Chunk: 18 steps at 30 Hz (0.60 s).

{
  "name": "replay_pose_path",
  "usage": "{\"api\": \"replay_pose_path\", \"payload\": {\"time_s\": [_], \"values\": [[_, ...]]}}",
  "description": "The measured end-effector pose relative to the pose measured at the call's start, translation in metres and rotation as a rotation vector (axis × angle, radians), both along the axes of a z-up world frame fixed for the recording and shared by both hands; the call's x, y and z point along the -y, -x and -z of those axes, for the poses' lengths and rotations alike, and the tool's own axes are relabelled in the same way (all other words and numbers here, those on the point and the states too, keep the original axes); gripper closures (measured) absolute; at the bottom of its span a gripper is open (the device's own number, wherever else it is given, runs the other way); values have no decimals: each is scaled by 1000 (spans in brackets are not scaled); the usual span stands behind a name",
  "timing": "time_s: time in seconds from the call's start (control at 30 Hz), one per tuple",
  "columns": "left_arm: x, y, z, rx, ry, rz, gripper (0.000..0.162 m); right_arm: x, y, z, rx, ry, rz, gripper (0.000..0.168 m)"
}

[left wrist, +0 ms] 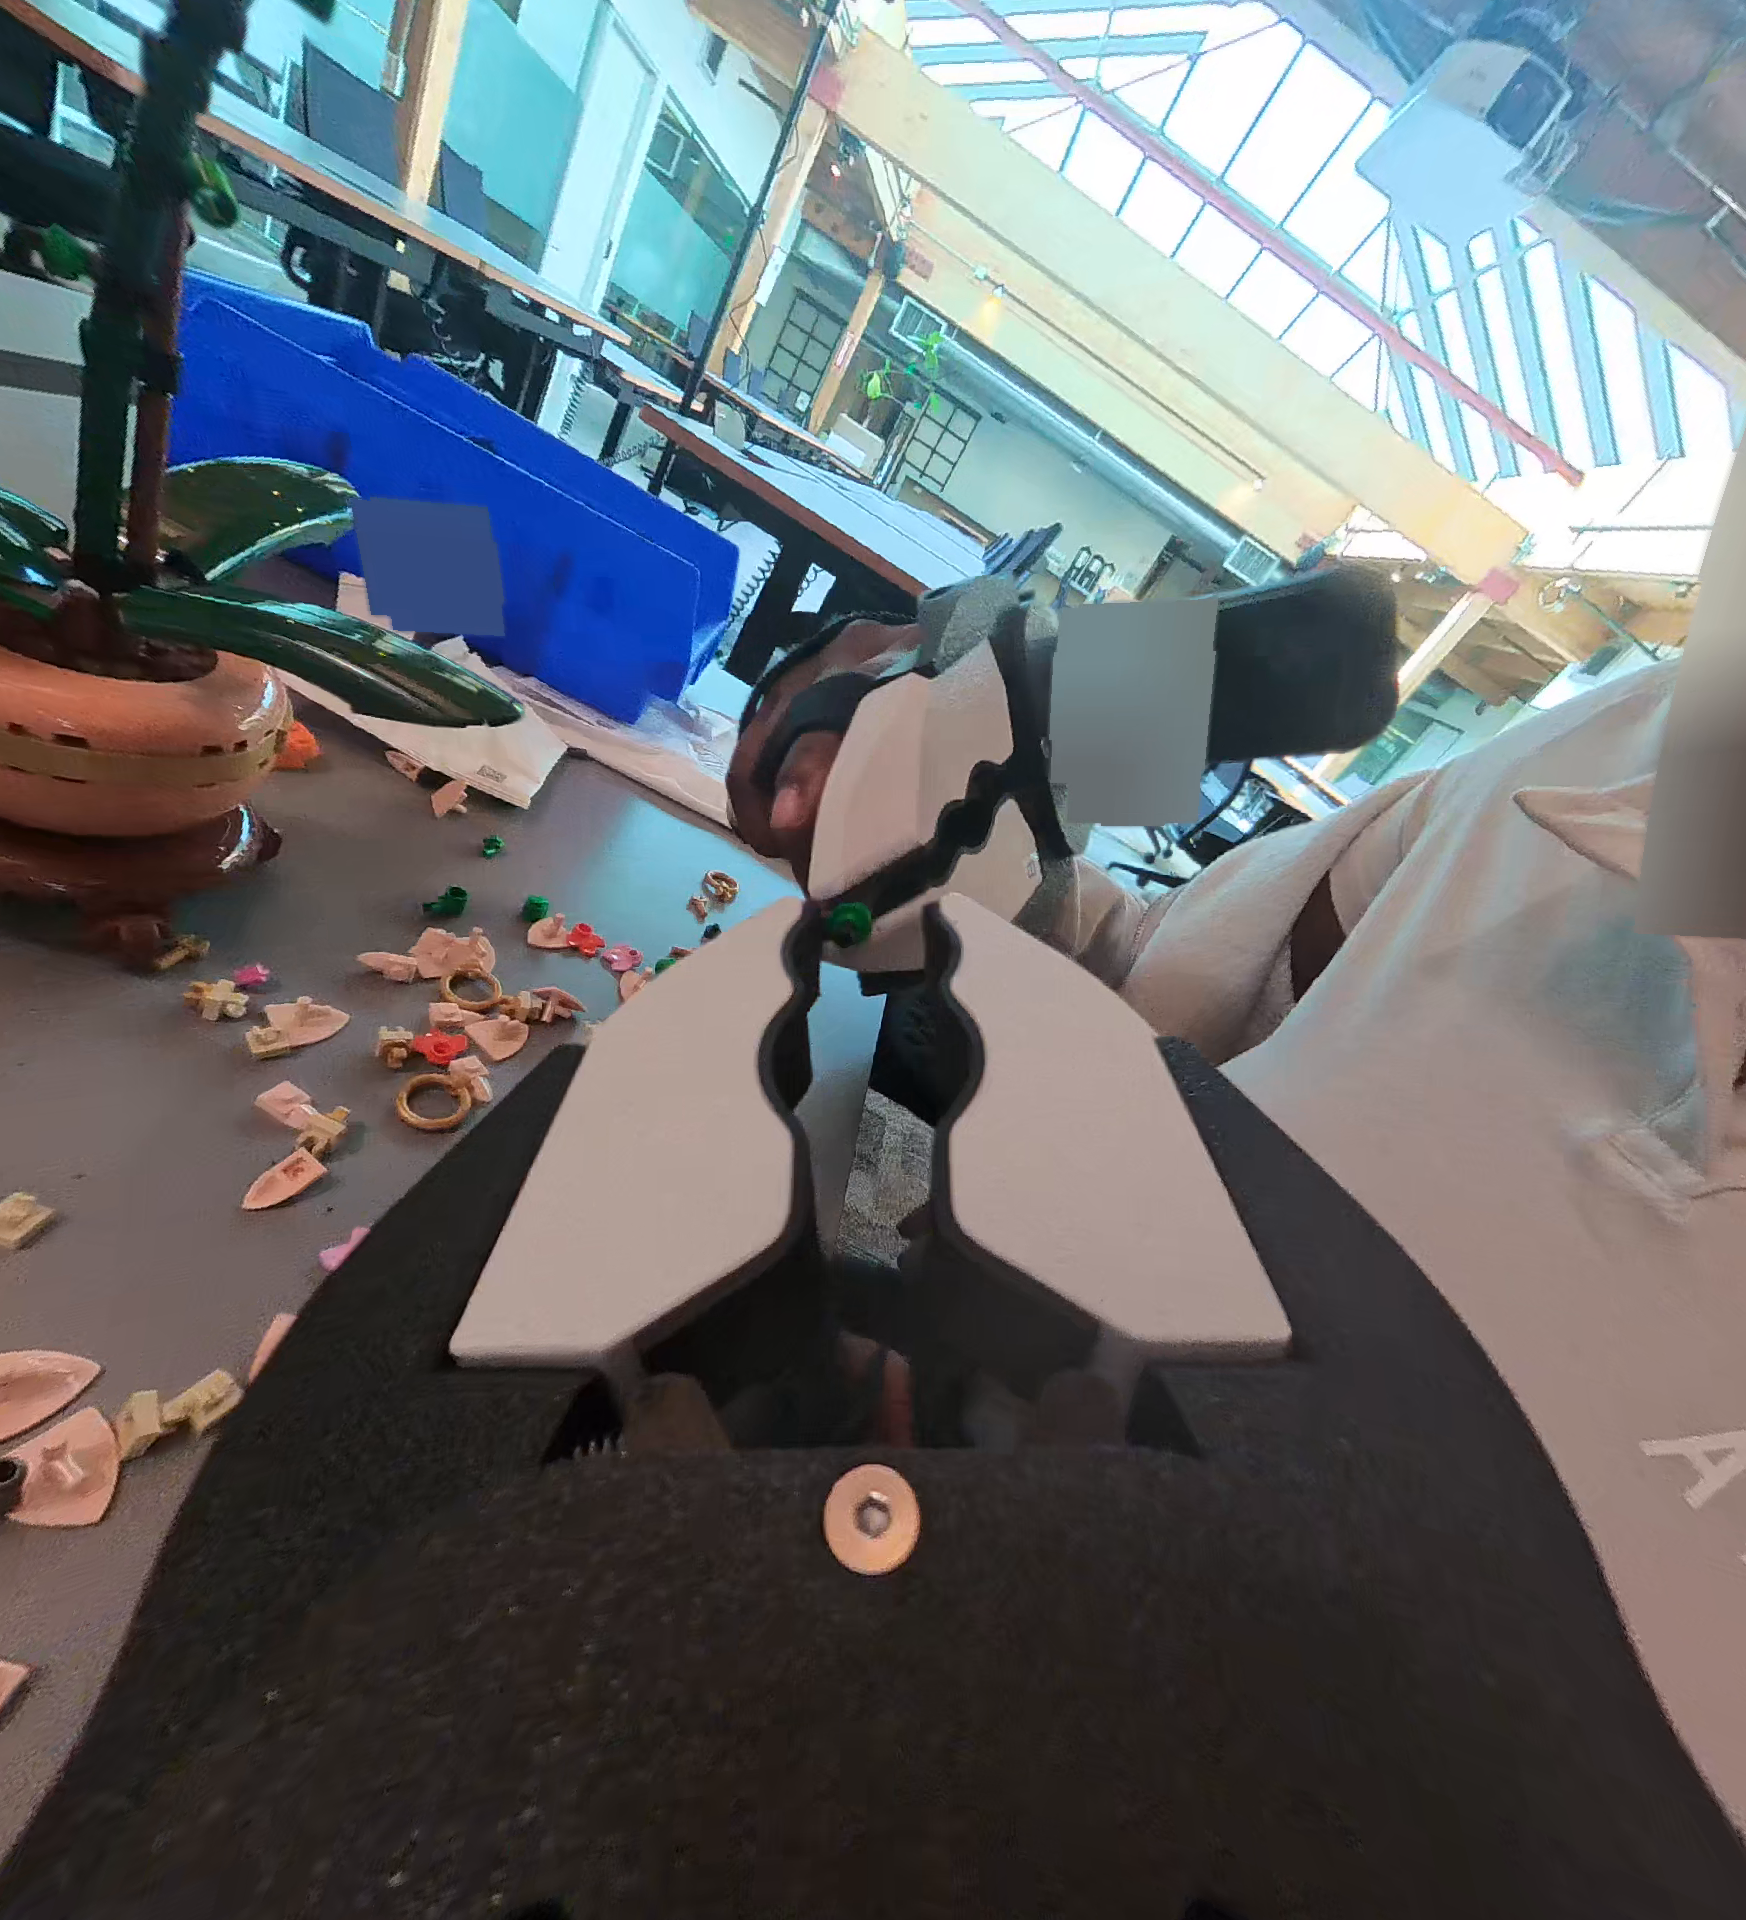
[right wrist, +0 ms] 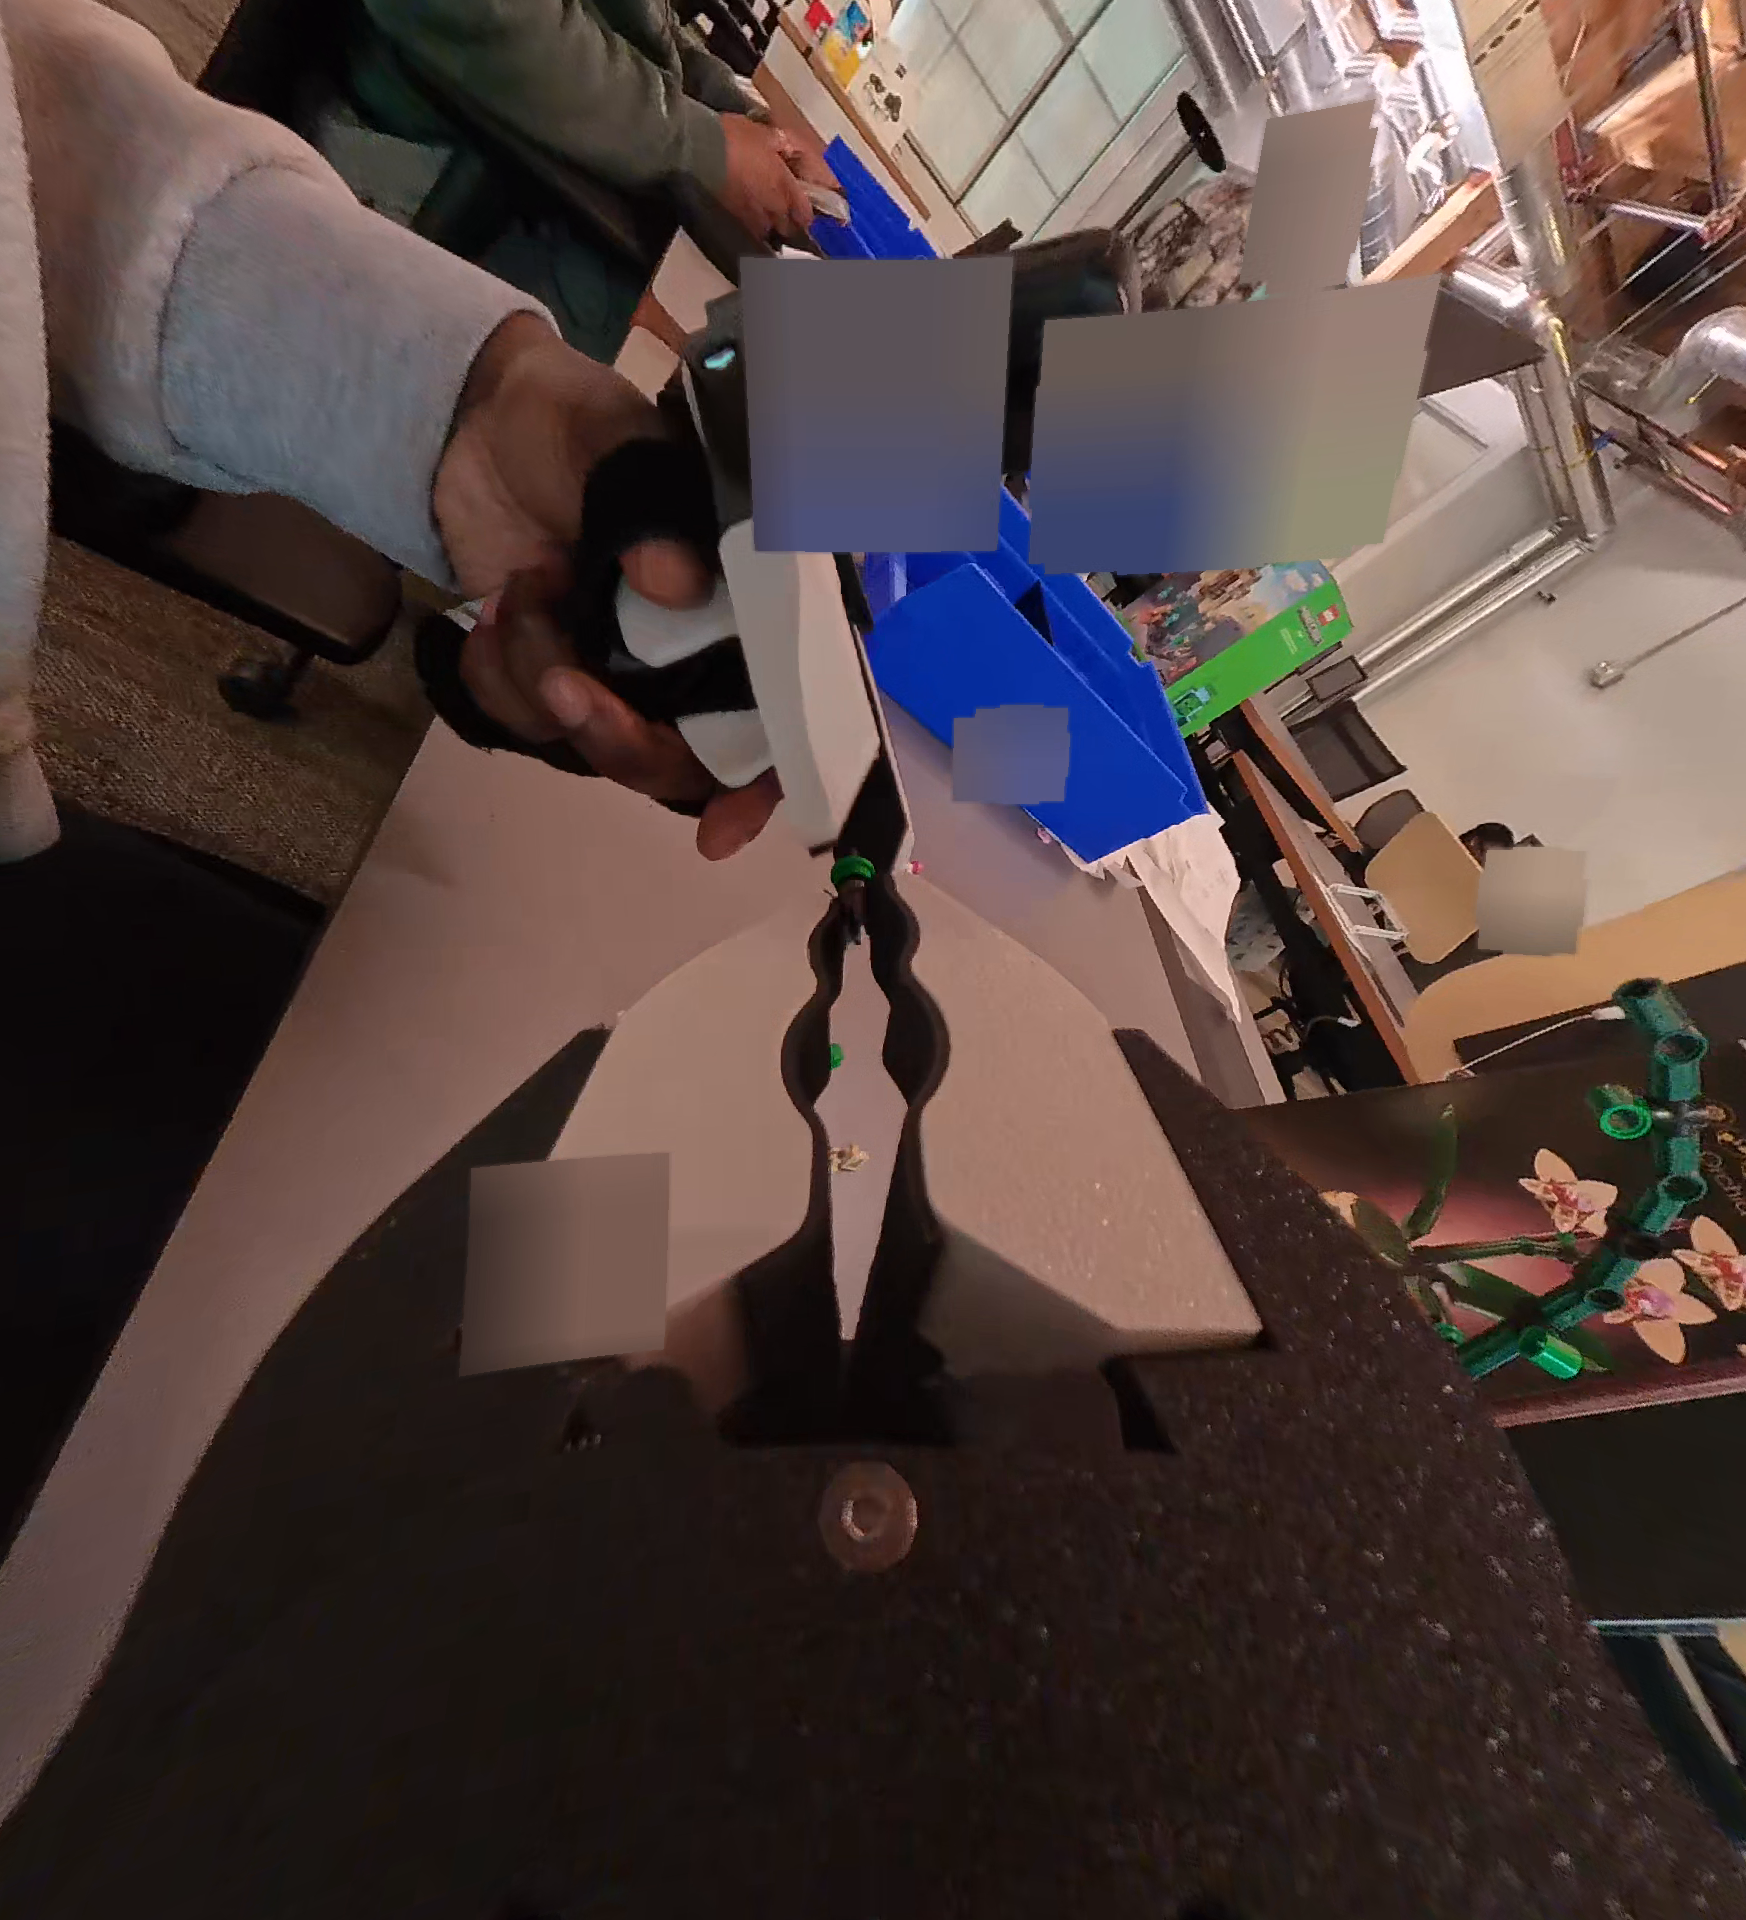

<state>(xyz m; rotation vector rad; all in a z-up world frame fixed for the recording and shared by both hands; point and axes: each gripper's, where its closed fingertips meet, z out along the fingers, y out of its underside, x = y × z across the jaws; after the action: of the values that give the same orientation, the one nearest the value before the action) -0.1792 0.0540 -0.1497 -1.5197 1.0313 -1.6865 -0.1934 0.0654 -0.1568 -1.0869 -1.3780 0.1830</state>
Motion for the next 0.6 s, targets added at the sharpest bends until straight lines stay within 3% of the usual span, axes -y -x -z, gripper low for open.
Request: {"api": "replay_pose_path", "payload": {"time_s": [0.07, 0.4, 0.53, 0.6], "values": [[-3, -1, 2, 4, 6, -11, 155, 0, 2, -2, -1, -15, -8, 163], [0, 6, -1, 1, 6, 36, 157, 6, 5, -4, -53, 59, -44, 164], [-50, 67, -10, 30, 0, -196, 157, -4, -50, -23, -203, 121, 46, 164], [-48, 74, -6, -10, -29, -199, 156, -2, -49, -16, -171, 141, 60, 164]]}}
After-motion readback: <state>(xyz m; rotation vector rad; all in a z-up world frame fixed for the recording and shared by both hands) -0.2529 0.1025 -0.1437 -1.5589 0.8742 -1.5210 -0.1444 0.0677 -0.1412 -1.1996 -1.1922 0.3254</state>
